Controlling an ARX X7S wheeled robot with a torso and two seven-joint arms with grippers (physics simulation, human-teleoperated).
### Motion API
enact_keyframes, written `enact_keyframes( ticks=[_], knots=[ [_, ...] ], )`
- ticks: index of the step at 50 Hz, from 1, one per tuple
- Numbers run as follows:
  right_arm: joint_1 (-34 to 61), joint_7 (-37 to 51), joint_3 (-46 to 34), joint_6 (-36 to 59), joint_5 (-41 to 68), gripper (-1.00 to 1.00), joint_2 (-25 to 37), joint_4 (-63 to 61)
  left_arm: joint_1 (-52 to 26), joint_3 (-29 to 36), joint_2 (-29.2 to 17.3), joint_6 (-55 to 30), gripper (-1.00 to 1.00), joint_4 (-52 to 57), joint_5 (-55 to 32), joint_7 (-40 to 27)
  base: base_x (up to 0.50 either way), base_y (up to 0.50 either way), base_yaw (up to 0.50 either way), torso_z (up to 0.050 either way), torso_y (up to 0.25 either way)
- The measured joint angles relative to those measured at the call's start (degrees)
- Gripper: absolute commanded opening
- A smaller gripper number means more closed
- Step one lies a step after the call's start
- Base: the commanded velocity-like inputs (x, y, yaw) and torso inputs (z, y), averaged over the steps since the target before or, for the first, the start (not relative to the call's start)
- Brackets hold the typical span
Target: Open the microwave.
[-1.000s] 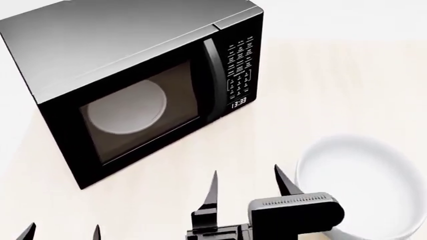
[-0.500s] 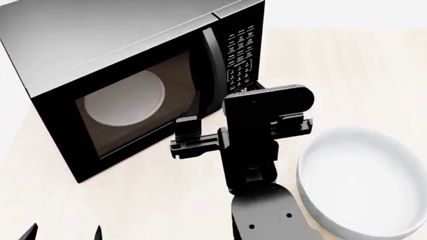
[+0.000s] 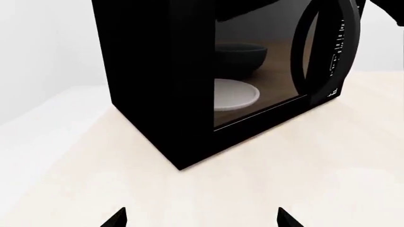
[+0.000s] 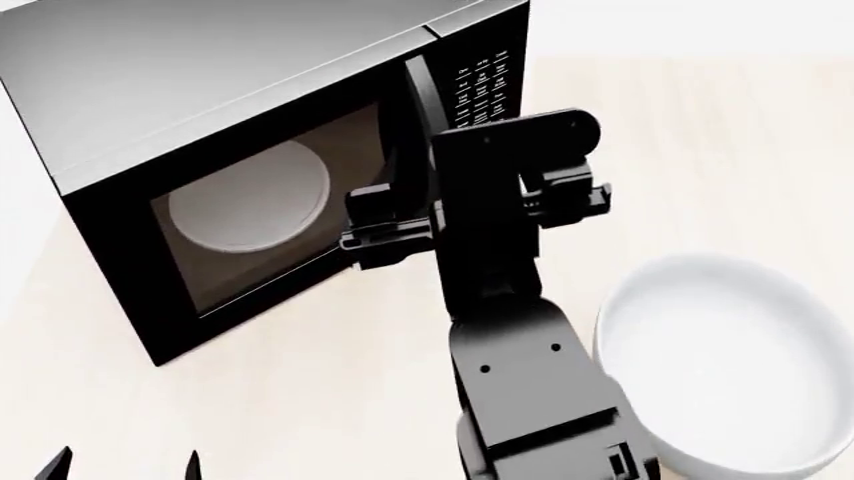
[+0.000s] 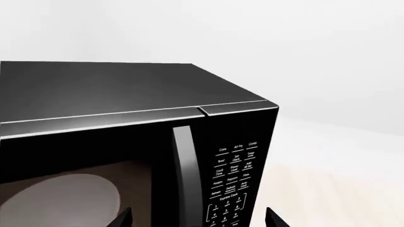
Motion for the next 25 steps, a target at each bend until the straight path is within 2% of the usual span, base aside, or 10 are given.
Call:
enact_keyframes(
  ticks=[25],
  knots=[
    [6.50, -1.44, -2.42, -7.48, 1.71, 1.00, -1.80, 18.31, -0.27, 0.71, -0.73, 0.11, 1.00, -0.14, -0.88, -0.76, 0.00, 0.00, 0.00, 0.000, 0.000]
  ],
)
